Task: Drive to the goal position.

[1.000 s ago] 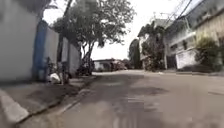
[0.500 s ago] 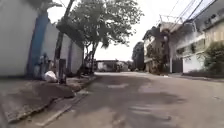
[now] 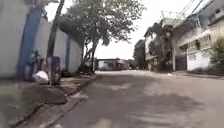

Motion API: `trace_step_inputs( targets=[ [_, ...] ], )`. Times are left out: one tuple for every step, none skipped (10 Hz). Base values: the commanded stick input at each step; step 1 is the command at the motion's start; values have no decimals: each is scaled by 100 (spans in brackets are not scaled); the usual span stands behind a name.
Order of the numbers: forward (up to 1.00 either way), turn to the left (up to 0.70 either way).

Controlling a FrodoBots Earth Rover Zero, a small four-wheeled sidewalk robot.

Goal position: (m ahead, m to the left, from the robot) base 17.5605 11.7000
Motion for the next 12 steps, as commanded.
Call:
trace_step_inputs(
  targets=[
    [85, 0],
    [85, 0],
    [85, 0],
    [85, 0],
    [85, 0],
    [85, 0],
    [85, 0],
    [85, 0],
    [85, 0],
    [85, 0],
    [85, 0],
    [85, 0]
  ],
)
